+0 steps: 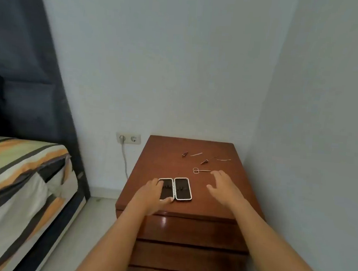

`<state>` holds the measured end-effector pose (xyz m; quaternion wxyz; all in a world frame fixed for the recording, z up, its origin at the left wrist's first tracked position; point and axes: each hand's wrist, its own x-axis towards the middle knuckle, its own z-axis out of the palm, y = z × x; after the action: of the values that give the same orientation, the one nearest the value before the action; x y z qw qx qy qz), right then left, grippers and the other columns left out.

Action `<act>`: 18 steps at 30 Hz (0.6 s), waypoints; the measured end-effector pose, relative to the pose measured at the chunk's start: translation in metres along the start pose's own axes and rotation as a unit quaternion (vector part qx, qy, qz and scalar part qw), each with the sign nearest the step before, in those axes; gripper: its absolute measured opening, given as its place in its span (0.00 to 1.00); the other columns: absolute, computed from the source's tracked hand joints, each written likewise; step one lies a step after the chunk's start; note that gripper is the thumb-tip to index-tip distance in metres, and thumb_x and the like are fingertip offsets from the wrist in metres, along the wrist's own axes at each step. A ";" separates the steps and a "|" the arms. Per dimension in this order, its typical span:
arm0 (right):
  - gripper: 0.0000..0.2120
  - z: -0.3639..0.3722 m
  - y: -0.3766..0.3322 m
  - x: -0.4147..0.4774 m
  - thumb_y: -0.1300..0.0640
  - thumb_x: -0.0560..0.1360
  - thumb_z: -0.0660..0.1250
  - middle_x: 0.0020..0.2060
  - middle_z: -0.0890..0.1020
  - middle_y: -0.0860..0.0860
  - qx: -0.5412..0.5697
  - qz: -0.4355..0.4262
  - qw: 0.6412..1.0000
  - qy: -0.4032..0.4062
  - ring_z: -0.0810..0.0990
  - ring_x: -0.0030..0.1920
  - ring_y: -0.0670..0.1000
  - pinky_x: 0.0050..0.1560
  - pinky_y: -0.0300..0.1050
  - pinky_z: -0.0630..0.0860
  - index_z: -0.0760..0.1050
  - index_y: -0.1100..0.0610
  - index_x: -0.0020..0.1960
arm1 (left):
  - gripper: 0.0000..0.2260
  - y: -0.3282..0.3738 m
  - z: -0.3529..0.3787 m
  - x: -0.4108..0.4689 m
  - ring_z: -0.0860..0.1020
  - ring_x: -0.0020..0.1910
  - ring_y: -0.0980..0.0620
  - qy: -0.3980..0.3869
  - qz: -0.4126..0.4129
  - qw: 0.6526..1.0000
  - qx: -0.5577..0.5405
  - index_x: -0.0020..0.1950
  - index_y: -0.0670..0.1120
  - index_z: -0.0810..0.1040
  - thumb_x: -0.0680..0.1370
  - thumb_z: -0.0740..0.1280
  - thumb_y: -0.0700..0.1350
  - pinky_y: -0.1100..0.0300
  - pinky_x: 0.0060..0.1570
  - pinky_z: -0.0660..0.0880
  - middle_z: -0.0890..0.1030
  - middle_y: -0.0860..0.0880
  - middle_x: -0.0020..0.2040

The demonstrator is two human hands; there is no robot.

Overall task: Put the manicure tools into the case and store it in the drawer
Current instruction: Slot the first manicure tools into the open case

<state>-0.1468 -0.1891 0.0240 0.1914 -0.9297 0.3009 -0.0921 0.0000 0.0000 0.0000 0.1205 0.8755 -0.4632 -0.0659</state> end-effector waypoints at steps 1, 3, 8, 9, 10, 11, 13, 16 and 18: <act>0.22 0.004 0.006 0.014 0.54 0.76 0.60 0.65 0.69 0.54 0.009 0.008 1.000 -0.001 0.69 0.66 0.55 0.62 0.52 0.71 0.63 0.58 0.68 | 0.35 -0.006 0.011 0.006 0.63 0.70 0.46 -0.023 -0.010 1.000 -0.004 0.75 0.43 0.57 0.76 0.58 0.64 0.52 0.67 0.65 0.62 0.44 0.74; 0.22 0.015 0.020 0.046 0.54 0.76 0.61 0.66 0.69 0.54 0.024 0.022 0.999 -0.003 0.69 0.66 0.55 0.64 0.52 0.70 0.64 0.59 0.68 | 0.46 -0.020 0.037 0.019 0.52 0.76 0.46 -0.052 -0.028 0.998 -0.011 0.77 0.43 0.49 0.70 0.53 0.73 0.52 0.72 0.54 0.53 0.44 0.78; 0.21 0.042 0.047 0.124 0.56 0.76 0.63 0.65 0.70 0.56 0.050 0.041 0.998 -0.007 0.69 0.65 0.57 0.65 0.51 0.66 0.66 0.60 0.67 | 0.55 -0.053 0.073 0.061 0.43 0.77 0.50 -0.015 -0.028 0.998 -0.061 0.77 0.44 0.43 0.62 0.52 0.79 0.57 0.71 0.40 0.46 0.47 0.78; 0.21 0.048 0.054 0.139 0.57 0.76 0.63 0.66 0.70 0.57 0.049 0.040 0.998 -0.009 0.69 0.65 0.57 0.66 0.50 0.65 0.66 0.60 0.67 | 0.55 -0.057 0.074 0.069 0.43 0.76 0.51 -0.017 -0.020 0.998 -0.063 0.77 0.45 0.43 0.62 0.54 0.78 0.58 0.71 0.39 0.46 0.47 0.78; 0.21 0.053 0.059 0.153 0.58 0.76 0.62 0.66 0.69 0.57 0.044 0.037 0.998 -0.011 0.69 0.66 0.57 0.66 0.50 0.65 0.66 0.60 0.67 | 0.55 -0.062 0.076 0.078 0.43 0.76 0.52 -0.017 -0.010 0.998 -0.064 0.77 0.44 0.43 0.63 0.57 0.77 0.59 0.71 0.38 0.46 0.48 0.78; 0.21 0.058 0.064 0.166 0.59 0.75 0.62 0.67 0.69 0.57 0.039 0.031 0.999 -0.012 0.68 0.67 0.57 0.67 0.50 0.64 0.66 0.60 0.68 | 0.55 -0.064 0.077 0.085 0.43 0.76 0.53 -0.017 -0.004 0.998 -0.067 0.77 0.44 0.43 0.63 0.59 0.76 0.60 0.71 0.38 0.46 0.48 0.78; 0.21 0.067 0.072 0.188 0.63 0.75 0.60 0.68 0.68 0.57 0.022 0.014 1.000 -0.010 0.66 0.69 0.57 0.69 0.48 0.61 0.66 0.60 0.68 | 0.55 -0.065 0.079 0.099 0.43 0.76 0.54 -0.014 0.006 0.997 -0.077 0.77 0.44 0.44 0.63 0.60 0.75 0.61 0.71 0.38 0.47 0.48 0.78; 0.21 0.076 0.081 0.212 0.66 0.75 0.58 0.68 0.68 0.57 -0.009 -0.012 1.000 -0.001 0.66 0.69 0.57 0.70 0.50 0.62 0.67 0.61 0.68 | 0.56 -0.063 0.083 0.113 0.44 0.76 0.55 0.004 0.013 0.997 -0.077 0.77 0.44 0.45 0.61 0.59 0.77 0.61 0.71 0.38 0.48 0.49 0.78; 0.19 0.079 0.086 0.222 0.64 0.76 0.58 0.66 0.71 0.57 -0.034 -0.020 0.999 -0.001 0.68 0.67 0.57 0.67 0.53 0.66 0.70 0.59 0.66 | 0.57 -0.061 0.086 0.118 0.44 0.76 0.55 0.012 0.015 0.997 -0.071 0.77 0.44 0.45 0.60 0.57 0.78 0.60 0.72 0.39 0.48 0.49 0.78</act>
<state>0.0085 -0.3611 -0.0702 0.1577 -0.9416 0.2852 -0.0850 0.0958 -0.0775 -0.1002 0.1889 0.8586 -0.4687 -0.0866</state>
